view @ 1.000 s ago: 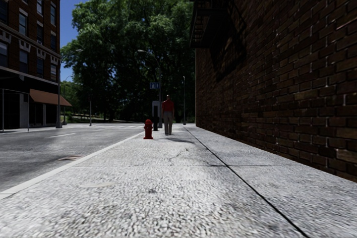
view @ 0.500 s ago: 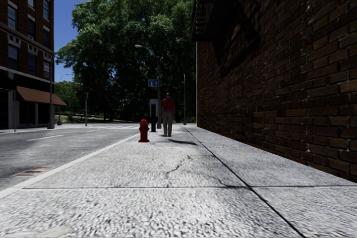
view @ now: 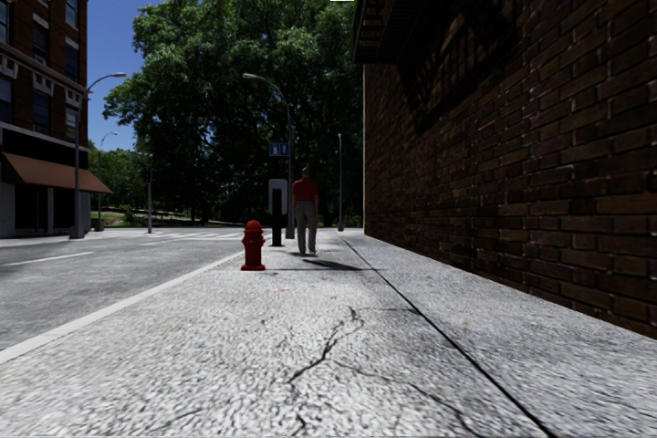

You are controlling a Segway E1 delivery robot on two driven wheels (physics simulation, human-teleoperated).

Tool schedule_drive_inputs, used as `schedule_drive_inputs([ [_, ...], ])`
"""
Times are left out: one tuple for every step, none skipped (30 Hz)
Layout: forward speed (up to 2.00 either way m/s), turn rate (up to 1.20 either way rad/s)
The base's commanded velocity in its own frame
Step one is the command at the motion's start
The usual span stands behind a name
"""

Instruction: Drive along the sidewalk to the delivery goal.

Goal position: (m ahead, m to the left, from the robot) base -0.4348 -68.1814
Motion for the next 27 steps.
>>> schedule_drive_inputs([
  [2.00, 0.00],
  [2.00, 0.00],
  [2.00, 0.00],
  [2.00, 0.00],
  [2.00, 0.00],
  [2.00, 0.00],
  [2.00, 0.00],
  [2.00, 0.00],
  [2.00, 0.00],
  [2.00, 0.00],
  [2.00, 0.00],
  [2.00, 0.00],
  [2.00, 0.00],
  [2.00, 0.00],
  [2.00, 0.00],
  [2.00, 0.00],
  [2.00, 0.00],
  [2.00, 0.00],
  [2.00, 0.00],
  [2.00, 0.00],
  [2.00, 0.00],
  [2.00, 0.00],
  [2.00, 0.00],
  [2.00, 0.00],
  [2.00, 0.00],
  [2.00, 0.00],
  [2.00, 0.00],
])
